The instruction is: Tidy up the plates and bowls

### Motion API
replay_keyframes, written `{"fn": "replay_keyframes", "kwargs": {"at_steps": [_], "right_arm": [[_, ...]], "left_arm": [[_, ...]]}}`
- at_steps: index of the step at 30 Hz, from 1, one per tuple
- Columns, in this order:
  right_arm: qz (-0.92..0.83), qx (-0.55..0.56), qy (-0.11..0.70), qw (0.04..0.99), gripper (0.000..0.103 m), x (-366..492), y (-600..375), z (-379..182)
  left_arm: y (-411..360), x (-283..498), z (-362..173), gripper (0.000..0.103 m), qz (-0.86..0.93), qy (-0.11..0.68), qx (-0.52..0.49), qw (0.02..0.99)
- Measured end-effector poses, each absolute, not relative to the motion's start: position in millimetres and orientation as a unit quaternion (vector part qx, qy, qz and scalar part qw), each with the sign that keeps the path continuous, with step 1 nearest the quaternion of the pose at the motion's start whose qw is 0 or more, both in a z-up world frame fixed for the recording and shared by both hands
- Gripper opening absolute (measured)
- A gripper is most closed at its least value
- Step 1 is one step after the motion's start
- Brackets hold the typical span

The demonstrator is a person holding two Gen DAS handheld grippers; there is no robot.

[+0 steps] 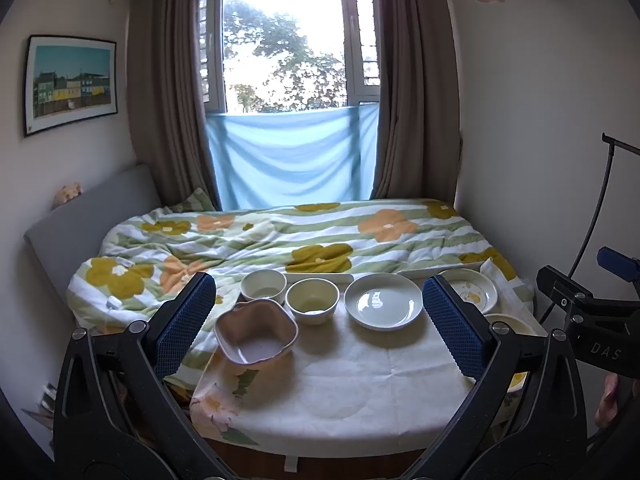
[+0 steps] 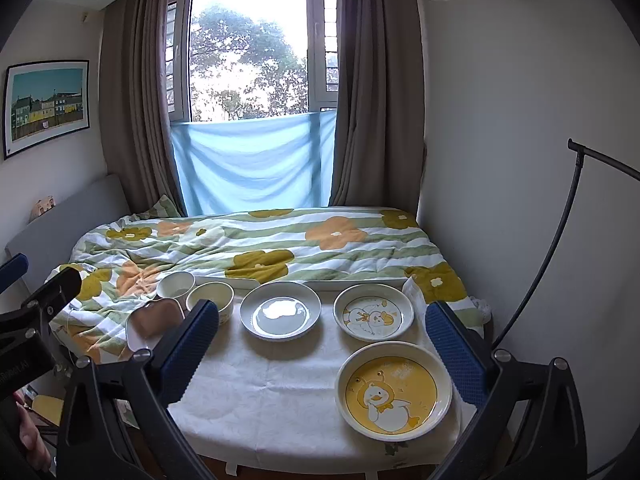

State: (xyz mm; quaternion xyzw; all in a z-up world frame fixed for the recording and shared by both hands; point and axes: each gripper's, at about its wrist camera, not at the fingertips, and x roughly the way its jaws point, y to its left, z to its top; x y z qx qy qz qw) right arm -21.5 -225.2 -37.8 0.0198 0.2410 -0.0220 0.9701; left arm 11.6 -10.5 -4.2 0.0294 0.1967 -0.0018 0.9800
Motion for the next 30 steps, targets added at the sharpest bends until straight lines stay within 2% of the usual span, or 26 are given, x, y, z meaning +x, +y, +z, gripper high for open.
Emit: {"fn": "replay_keyframes", "kwargs": {"at_steps": [30], "right_arm": [[-0.019,0.018,0.244,0.969,0.103,-23.8,-218.5,-38.0]], "left_arm": [[-7.1,9.0,-5.2,0.103,0.002,0.196,0.028,0.980]]}}
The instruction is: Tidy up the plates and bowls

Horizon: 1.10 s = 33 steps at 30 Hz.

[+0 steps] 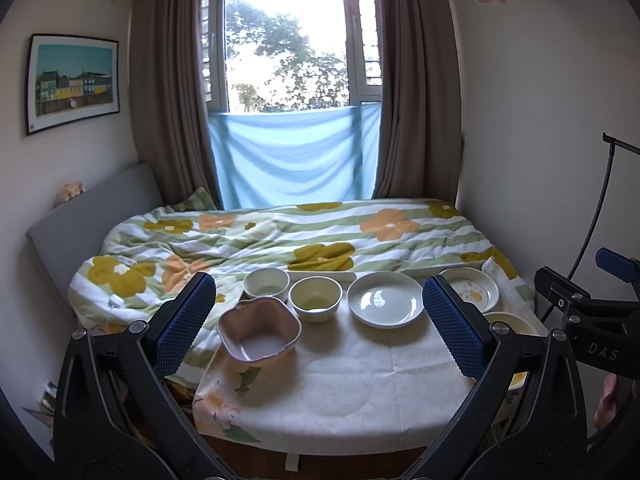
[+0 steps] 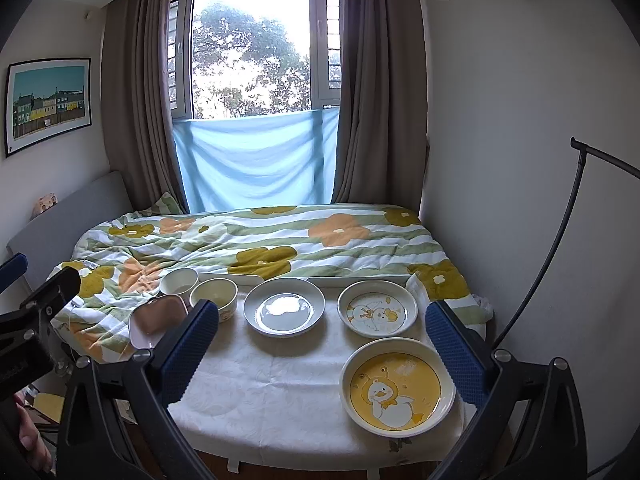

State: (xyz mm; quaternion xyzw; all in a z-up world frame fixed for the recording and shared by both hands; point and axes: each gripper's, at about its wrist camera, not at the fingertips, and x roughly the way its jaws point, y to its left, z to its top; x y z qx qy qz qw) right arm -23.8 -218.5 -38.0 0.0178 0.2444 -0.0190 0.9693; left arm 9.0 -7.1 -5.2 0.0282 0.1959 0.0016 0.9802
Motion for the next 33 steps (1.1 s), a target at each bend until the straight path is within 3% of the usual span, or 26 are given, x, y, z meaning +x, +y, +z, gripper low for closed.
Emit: {"fn": "replay_keyframes", "kwargs": {"at_steps": [10,18,33], "right_arm": [[-0.018,0.028,0.258,0.966,0.103,-21,-221,-42],[-0.036,0.094,0.302,0.948,0.103,-12,-249,-61],[-0.107,0.237,0.437,0.861,0.103,-15,-372,-197]], "left_arm": [[-8,13,-8,0.103,-0.006,0.204,0.025,0.979],[-25,51,-19,0.103,-0.075,0.257,0.053,0.962],[-156,182,-171,0.103,-0.274,0.454,0.069,0.845]]}}
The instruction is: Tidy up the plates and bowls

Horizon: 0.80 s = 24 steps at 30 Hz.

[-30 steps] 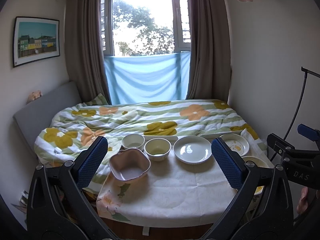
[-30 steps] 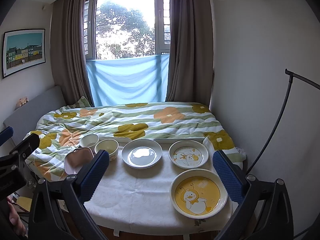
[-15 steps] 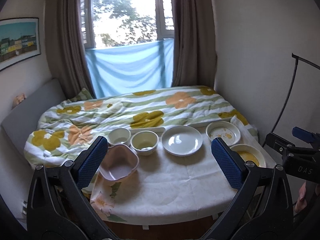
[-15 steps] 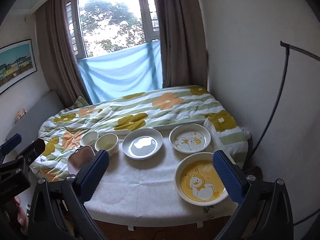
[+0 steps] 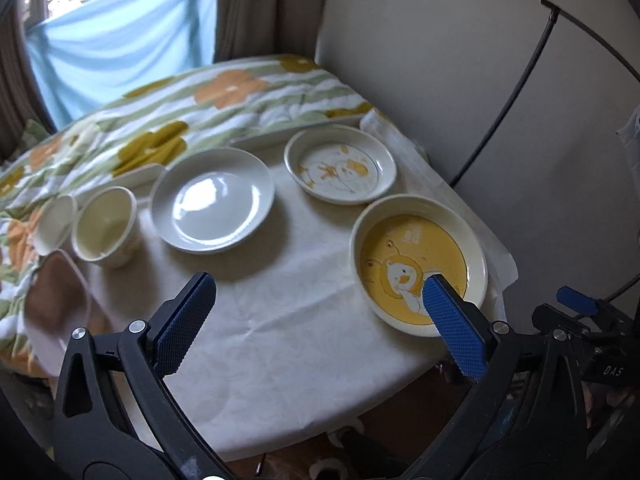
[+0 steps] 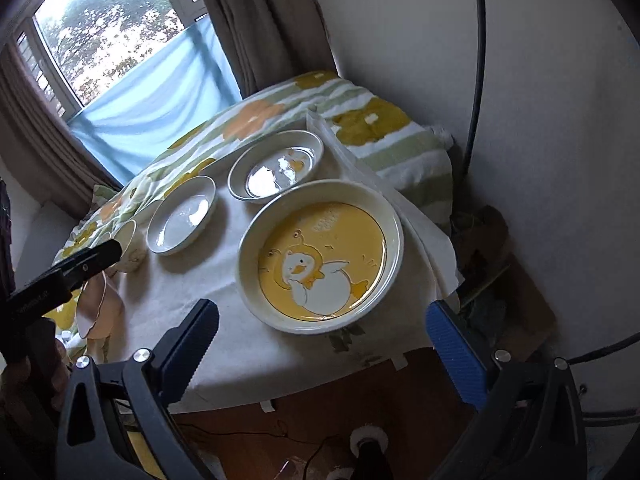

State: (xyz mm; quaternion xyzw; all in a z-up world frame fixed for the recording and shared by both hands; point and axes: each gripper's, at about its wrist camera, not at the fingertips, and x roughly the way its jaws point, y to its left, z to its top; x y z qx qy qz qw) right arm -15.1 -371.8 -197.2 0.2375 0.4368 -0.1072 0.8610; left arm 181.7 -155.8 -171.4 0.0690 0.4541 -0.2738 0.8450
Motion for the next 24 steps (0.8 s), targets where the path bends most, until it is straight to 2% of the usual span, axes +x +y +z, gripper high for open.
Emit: {"fn": "replay_keyframes", "kwargs": {"at_steps": [3,5,7,8,9,11,14,16,17,18,21,24], "right_arm": [[-0.094,0.281,0.451,0.842,0.102,-1,-396,-227],[-0.080,0.307,0.458,0.830,0.091,10,-411,-246],[-0.064,0.333,0.463,0.819,0.083,23,-424,-263],[-0.059,0.340,0.464,0.816,0.078,28,-428,-269],[-0.053,0.345,0.467,0.813,0.074,34,-433,-274],[-0.044,0.347,0.475,0.807,0.062,44,-440,-285],[-0.035,0.345,0.480,0.806,0.053,54,-448,-293],[-0.033,0.342,0.483,0.806,0.045,56,-453,-297],[-0.033,0.341,0.484,0.805,0.038,58,-456,-298],[-0.033,0.341,0.484,0.805,0.035,60,-459,-300],[-0.034,0.337,0.489,0.803,0.026,60,-462,-302],[-0.037,0.330,0.495,0.803,0.018,63,-463,-307]], "left_arm": [[-188,206,-212,0.102,-0.298,0.496,0.083,0.812],[-205,219,-236,0.100,-0.311,0.521,0.084,0.790],[-221,232,-258,0.090,-0.317,0.547,0.088,0.770],[-227,235,-265,0.079,-0.323,0.558,0.087,0.760],[-234,238,-272,0.074,-0.327,0.565,0.089,0.752],[-247,243,-285,0.067,-0.329,0.576,0.098,0.742],[-259,249,-299,0.052,-0.334,0.593,0.098,0.726],[-263,250,-305,0.048,-0.337,0.599,0.098,0.720],[-266,251,-309,0.037,-0.337,0.602,0.098,0.717],[-267,251,-312,0.031,-0.336,0.607,0.097,0.713],[-267,250,-312,0.023,-0.329,0.612,0.095,0.713],[-265,252,-317,0.019,-0.323,0.620,0.089,0.710]]}}
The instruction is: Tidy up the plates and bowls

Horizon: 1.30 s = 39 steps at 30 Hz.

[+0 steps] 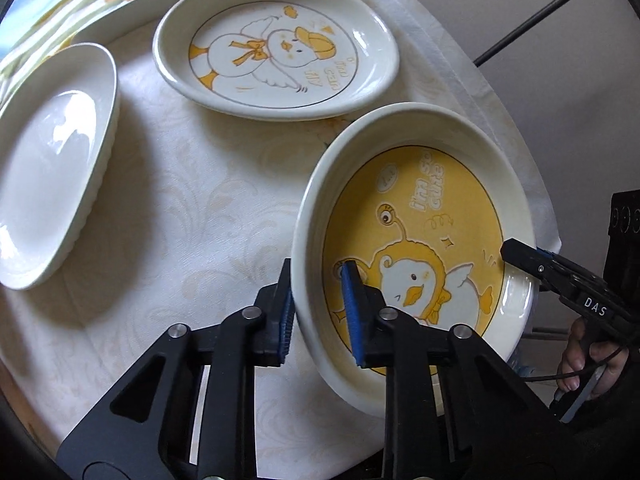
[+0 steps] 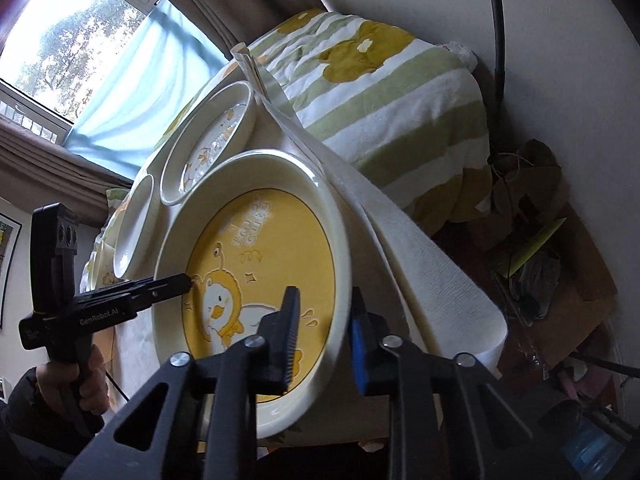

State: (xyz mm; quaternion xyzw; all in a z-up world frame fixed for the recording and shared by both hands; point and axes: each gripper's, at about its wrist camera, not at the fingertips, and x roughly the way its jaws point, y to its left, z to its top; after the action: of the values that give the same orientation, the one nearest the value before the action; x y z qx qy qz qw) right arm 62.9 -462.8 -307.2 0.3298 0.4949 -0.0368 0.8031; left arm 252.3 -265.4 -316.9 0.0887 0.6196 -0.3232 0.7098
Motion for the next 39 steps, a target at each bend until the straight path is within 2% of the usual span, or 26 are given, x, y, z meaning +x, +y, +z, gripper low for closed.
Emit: {"fn": "replay_keyframes", "kwargs": {"at_steps": [17,25,29,39], "right_arm": [[-0.018,0.262,0.520,0.813,0.017,73,-455,-307],[0.014,0.225,0.516,0.826,0.017,88,-439,-290],[0.043,0.203,0.515,0.832,0.017,104,-424,-273],[0.154,0.142,0.528,0.823,0.017,154,-328,-249]], "left_arm": [[-271,249,-315,0.020,-0.315,0.598,0.111,0.729],[-247,246,-297,0.020,-0.296,0.587,0.074,0.750],[-221,240,-283,0.020,-0.273,0.580,0.042,0.766],[-97,214,-253,0.020,-0.179,0.561,-0.016,0.808]]}}
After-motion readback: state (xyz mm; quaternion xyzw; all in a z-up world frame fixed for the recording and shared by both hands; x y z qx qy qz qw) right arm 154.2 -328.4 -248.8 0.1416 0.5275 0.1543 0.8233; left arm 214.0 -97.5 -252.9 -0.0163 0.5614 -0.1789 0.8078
